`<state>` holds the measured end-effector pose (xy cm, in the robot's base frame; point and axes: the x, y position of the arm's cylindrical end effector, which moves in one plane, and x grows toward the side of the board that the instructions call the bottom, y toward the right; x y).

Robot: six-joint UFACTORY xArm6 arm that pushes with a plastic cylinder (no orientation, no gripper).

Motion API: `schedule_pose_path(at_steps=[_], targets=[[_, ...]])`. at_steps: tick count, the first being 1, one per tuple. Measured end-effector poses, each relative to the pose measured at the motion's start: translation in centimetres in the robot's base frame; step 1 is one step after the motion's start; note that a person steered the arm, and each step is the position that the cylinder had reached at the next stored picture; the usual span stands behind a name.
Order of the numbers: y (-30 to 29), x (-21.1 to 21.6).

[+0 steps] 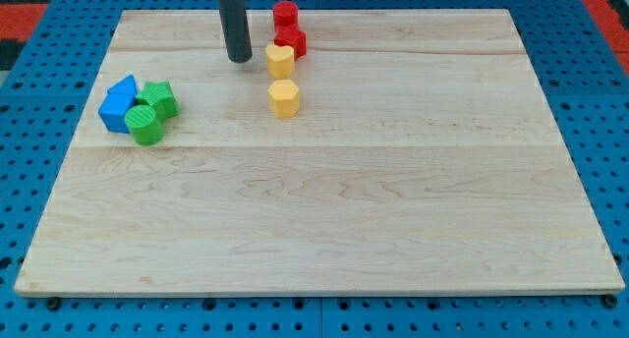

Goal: Push the yellow to the bottom of the yellow heart

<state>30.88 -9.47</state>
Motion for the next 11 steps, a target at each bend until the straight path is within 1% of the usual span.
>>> schedule_pose_path(at_steps=[1,3,4,5,7,9,10,11], targets=[[0.5,4.0],[2.6,10.6],[7.1,10.4],[8.6,10.2],[6.8,9.1],[6.6,6.0],[7.4,5.9],[10.2,4.9]])
